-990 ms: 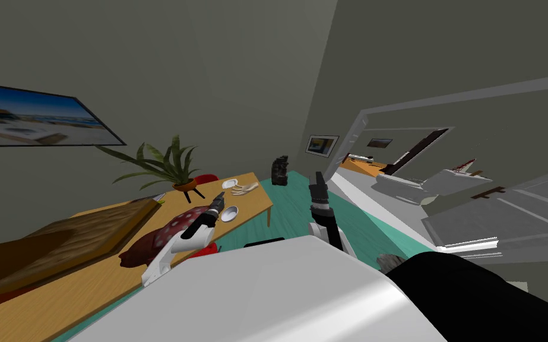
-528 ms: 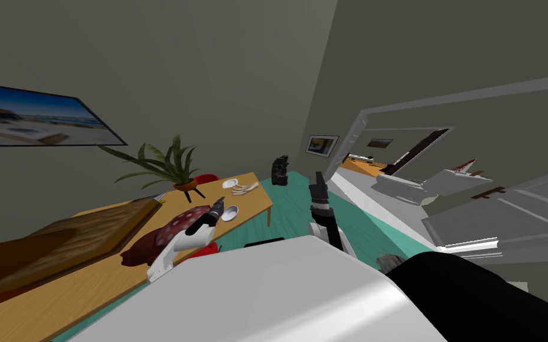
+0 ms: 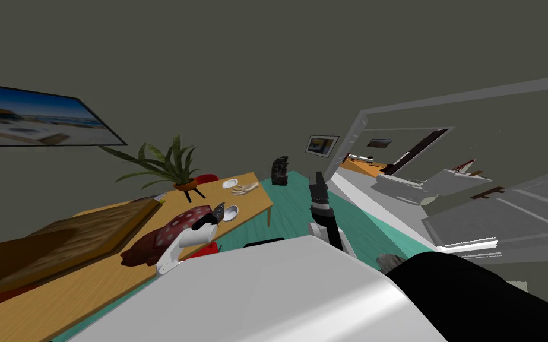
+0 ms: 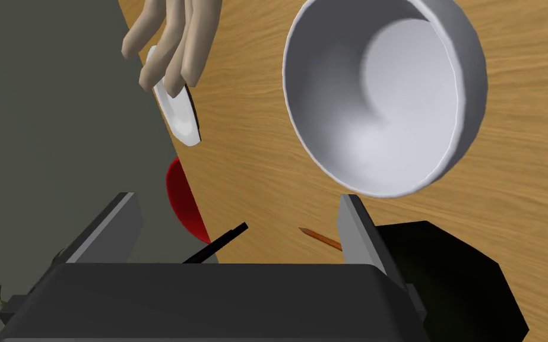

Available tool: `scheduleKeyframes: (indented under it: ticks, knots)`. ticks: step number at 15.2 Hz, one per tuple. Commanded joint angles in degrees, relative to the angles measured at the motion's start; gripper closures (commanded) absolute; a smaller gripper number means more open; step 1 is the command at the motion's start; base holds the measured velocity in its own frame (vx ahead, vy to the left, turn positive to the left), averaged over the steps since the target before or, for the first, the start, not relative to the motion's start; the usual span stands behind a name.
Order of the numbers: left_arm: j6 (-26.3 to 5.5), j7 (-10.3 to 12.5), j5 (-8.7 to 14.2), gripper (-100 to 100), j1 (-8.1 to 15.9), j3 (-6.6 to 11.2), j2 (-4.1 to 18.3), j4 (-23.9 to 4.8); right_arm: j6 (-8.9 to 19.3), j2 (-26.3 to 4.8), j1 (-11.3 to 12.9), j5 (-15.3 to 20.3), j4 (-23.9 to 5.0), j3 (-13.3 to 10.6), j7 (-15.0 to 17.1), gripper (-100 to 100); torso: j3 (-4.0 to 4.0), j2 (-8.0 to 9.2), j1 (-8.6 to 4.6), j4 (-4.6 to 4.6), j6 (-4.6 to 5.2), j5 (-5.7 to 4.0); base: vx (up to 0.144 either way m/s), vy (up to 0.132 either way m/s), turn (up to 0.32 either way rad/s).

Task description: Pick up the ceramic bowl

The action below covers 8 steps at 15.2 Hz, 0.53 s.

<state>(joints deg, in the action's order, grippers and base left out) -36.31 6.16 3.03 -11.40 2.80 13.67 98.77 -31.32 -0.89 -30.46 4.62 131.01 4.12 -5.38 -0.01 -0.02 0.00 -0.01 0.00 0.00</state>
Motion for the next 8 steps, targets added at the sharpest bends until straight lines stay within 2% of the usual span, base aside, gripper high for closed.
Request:
scheduleKeyframes:
  ticks: [1,2,3,4,5,8]
  knots:
    - [-2.3,0.0,0.4,-100,0.3,0.15,-0.1,-1.3,0.0,0.0,0.0,0.0,0.0,0.0,0.0,0,0.00,0.00,0.00,0.00,0.00,0.00,0.000,0.000,0.000]
    - [-4.1,-0.1,0.7,-100,0.9,0.34,-0.3,-2.7,0.0,0.0,0.0,0.0,0.0,0.0,0.0,0,0.00,0.00,0.00,0.00,0.00,0.00,0.006,-0.001,-0.002]
    - [-4.6,-0.1,0.7,-100,0.9,0.34,-0.3,-2.7,0.0,0.0,0.0,0.0,0.0,0.0,0.0,0,-0.01,-0.01,0.00,-0.01,0.00,0.01,0.008,-0.001,-0.006]
    - [-6.1,-0.1,1.0,-100,1.6,0.51,-0.6,-4.2,0.0,0.0,0.0,0.0,0.0,0.0,0.0,0,-0.01,-0.02,0.00,0.00,0.00,0.00,0.011,-0.002,-0.009]
    - [-6.8,-0.1,1.0,-100,1.6,0.51,-0.6,-4.2,0.0,0.0,0.0,0.0,0.0,0.0,0.0,0,-0.01,-0.02,-0.01,0.00,0.00,0.00,0.012,-0.003,-0.007]
    - [-10.5,-0.1,1.5,-100,2.8,0.83,-1.1,-6.8,0.0,0.0,0.0,0.0,0.0,0.0,0.0,0,-0.03,-0.05,-0.01,-0.01,0.00,-0.01,0.016,-0.003,-0.008]
